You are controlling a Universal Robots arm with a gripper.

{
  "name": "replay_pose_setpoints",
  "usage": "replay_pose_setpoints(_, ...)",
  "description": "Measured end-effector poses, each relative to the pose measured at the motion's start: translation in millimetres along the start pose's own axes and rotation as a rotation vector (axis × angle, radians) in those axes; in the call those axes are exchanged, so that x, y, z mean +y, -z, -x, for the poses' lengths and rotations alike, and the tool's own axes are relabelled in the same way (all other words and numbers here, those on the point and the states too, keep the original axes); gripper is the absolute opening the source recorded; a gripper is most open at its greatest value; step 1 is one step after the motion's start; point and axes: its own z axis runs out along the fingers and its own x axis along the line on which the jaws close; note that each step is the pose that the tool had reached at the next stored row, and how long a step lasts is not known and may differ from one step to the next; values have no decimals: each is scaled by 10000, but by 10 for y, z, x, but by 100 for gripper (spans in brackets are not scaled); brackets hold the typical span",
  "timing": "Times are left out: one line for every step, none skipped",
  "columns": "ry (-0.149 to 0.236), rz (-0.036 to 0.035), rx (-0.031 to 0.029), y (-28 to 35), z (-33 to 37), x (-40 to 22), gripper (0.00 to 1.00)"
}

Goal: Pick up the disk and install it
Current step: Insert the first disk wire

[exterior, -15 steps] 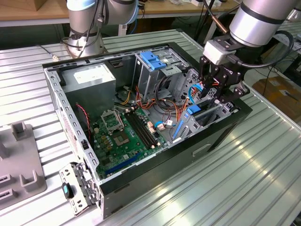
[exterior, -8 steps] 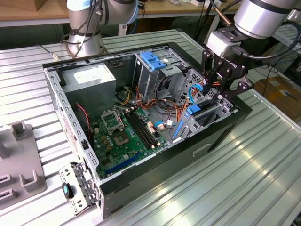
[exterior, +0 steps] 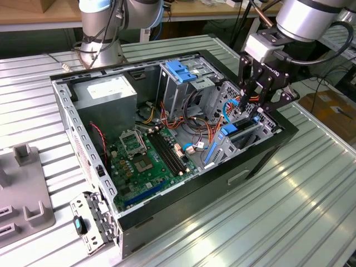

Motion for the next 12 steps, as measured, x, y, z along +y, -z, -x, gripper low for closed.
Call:
replay_pose_setpoints(0,0,-1,-1,15,-11,42)
replay_pose_setpoints(-1,0,-1,-1,16,-12,42)
replay_pose_setpoints(-3,0,-1,-1,19,-12,42)
replay_pose_setpoints(0,0,1,0,27,-16,42)
replay_pose_setpoints(1,0,-2,-4,32,-23,42)
replay_pose_setpoints(0,0,-1,-26,33,-33,42)
replay_pose_setpoints(0,0,-2,-55,34,-43,42)
replay_pose_setpoints(-1,0,0,-77,34,-47,42)
replay_pose_setpoints(-2,0,-1,-91,34,-48,42)
replay_pose_setpoints(-2,2,1,-100,34,-48,42)
replay_pose_setpoints(-1,2,3,-101,34,-48,42)
replay_pose_setpoints(-1,3,6,-101,34,-49,42)
